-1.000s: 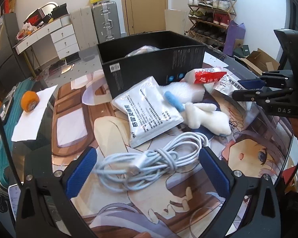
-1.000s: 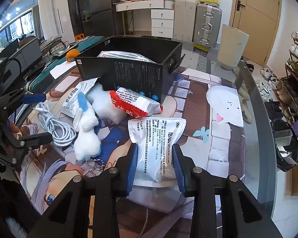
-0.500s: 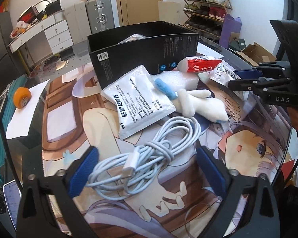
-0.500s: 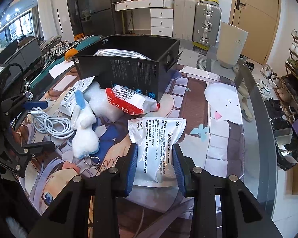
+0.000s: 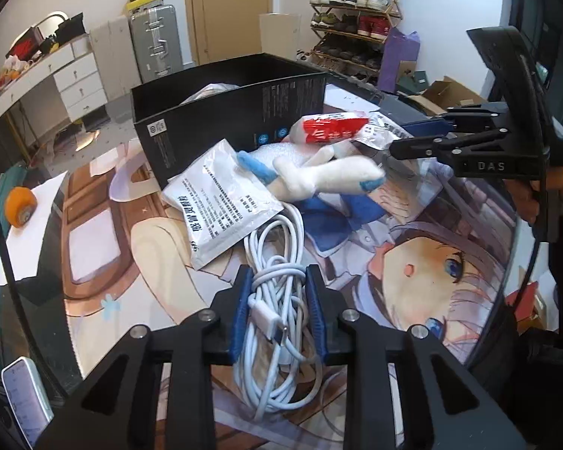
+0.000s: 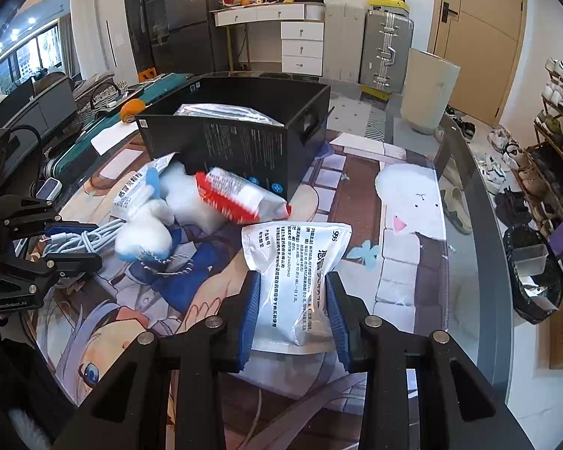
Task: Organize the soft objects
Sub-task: 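Grasp the white medicine sachet with the right gripper while the left gripper grasps the white cable, then carry the sachet and the cable over the black box with both grippers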
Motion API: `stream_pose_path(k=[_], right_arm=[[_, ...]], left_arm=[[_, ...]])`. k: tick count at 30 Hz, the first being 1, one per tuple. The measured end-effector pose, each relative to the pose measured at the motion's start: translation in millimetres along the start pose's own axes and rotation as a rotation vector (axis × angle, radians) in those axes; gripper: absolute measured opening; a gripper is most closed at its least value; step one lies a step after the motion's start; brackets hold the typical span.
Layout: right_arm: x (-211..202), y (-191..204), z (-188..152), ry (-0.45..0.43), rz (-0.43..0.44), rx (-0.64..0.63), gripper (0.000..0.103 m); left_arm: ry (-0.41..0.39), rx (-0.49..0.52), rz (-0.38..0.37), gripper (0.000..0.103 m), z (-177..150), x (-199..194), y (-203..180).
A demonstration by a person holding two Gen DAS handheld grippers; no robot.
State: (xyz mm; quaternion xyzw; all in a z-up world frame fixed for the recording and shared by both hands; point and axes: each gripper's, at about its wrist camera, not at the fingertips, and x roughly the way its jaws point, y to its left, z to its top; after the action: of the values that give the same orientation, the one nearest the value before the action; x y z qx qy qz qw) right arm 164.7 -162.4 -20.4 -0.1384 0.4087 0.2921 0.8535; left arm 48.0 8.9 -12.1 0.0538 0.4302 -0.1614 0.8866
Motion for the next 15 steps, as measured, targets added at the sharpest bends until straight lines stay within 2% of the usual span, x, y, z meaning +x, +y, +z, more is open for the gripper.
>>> stream_pose_path(k=[15], right_arm=[[-24.4,4.3,5.3,-0.066,-0.015,-0.013,0.034]], left_arm=[[-0.125,-0.065,-0.034,0.026,9.6,-32.0,5.9]])
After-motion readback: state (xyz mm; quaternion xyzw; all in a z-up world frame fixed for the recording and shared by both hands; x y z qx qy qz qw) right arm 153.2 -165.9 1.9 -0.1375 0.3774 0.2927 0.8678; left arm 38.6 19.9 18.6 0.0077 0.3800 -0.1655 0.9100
